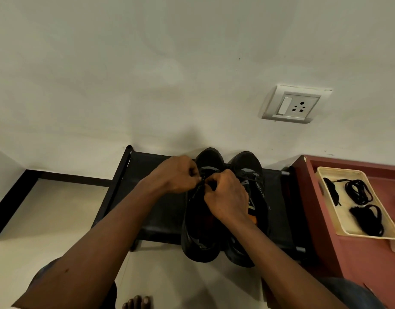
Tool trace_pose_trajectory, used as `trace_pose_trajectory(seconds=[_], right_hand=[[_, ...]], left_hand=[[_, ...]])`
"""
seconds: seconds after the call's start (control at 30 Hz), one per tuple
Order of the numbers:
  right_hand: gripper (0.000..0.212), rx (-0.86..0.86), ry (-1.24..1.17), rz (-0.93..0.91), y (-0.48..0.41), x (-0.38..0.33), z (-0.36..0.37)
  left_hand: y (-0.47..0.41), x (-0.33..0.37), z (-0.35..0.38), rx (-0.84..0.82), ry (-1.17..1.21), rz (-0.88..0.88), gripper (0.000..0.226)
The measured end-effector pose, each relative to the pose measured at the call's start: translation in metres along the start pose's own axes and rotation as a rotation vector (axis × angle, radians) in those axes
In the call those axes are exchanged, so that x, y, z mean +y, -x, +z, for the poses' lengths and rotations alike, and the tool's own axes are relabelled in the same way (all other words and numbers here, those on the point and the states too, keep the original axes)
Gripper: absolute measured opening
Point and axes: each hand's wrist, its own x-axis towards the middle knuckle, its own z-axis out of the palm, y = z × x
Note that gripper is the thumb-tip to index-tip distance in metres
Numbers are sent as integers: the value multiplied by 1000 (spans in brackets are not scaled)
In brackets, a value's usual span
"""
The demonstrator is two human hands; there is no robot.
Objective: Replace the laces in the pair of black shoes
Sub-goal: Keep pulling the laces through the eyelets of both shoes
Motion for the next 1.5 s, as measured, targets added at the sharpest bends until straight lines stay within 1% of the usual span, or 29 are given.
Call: trace_pose_trajectory(seconds=[0.07,0.23,0.33,0.43,0.6,0.63,0.67,0.73,0.77,0.83,0.87,0.9,0.93,0.97,1.0,1.03,1.1,1.2,1.27,1.5], right_hand=[[10,8,2,-4,0,1,0],[11,17,3,-17,1,0,1],[14,20,11,-23,1,-1,0],[14,24,21,-32,3,-1,0],[10,17,23,-29,1,-2,0],[9,17,23,-27,1,-2,0],[9,15,22,-24,1,-2,0],[9,10,22,-18,1,-2,-1],[8,10,21,-18,1,-2,-1],[8,12,15,-19,0,-1,-1],[8,11,12,-19,0,-1,-1],[8,10,7,-19,0,-1,-1],[7,9,2,-18,-1,-1,-1],[7,9,-2,-15,-1,0,-1],[6,9,-5,-14,-2,0,-1],[7,7,-6,-15,-2,1,-1],[10,4,-2,-19,-3,1,0],[10,6,5,-26,-3,2,0],[9,6,8,-29,-3,3,0],[13,2,19,-22,-3,3,-1]], left_hand=[[0,-2,0,-43,-8,-9,10],[0,-1,1,-69,-40,-9,14],[-2,-9,-3,-68,-6,-17,14],[-3,-26,-14,-10,39,-29,14],[-4,-49,-31,207,237,-101,20],[-5,-49,-34,268,337,-135,22],[-5,-49,-37,346,500,-187,23],[-5,-44,-44,506,941,-321,22],[-3,-42,-48,558,1161,-377,23],[-1,-39,-52,604,1547,-409,23],[-1,-39,-52,611,1668,-399,22],[-1,-37,-51,613,1694,-391,22],[-2,-34,-49,604,1603,-388,20],[-3,-31,-46,576,1407,-375,18],[-3,-28,-42,531,1160,-337,16],[-4,-25,-37,474,924,-273,14],[-4,-20,-26,289,571,-130,9],[-2,-12,-13,-19,217,-18,2],[-1,-7,-8,-110,109,2,9],[-4,-2,-3,-139,66,34,14]])
